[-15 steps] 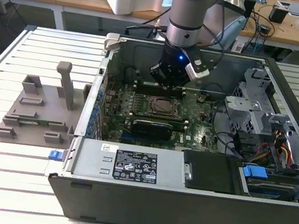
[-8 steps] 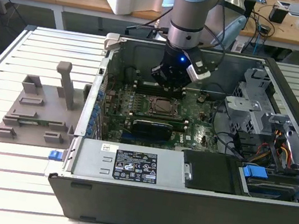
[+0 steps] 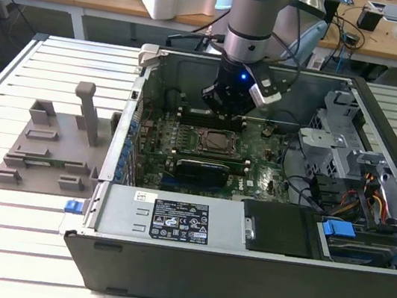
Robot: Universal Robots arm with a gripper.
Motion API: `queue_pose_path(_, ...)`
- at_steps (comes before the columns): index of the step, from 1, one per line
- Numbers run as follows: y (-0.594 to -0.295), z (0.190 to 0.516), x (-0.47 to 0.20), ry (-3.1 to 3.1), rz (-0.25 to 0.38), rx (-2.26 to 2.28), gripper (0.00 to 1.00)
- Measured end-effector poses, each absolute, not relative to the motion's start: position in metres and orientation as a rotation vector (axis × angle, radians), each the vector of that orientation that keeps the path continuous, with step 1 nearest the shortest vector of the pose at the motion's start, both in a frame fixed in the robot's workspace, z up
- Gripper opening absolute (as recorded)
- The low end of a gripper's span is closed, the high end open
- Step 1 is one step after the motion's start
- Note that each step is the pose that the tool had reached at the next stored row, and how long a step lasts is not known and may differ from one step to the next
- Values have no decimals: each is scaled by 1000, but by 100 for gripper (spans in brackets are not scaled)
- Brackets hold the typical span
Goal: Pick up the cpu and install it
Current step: 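Install the first cpu locking lever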
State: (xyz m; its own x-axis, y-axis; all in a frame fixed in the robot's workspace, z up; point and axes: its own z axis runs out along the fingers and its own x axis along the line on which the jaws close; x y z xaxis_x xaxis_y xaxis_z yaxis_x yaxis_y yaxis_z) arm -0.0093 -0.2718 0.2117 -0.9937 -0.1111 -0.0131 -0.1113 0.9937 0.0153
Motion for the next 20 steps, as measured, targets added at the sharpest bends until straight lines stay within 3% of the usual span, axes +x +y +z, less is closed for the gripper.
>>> queue_pose_path(9, -289, 217, -9, 3126, -40, -175, 11)
queue_pose_path(10, -301, 217, -9, 3126, -69, -175, 11)
queue_pose_path(16, -303, 261, -9, 3126, -71, -175, 11)
queue_pose_path(20, -303, 264, -9, 3126, -69, -175, 11)
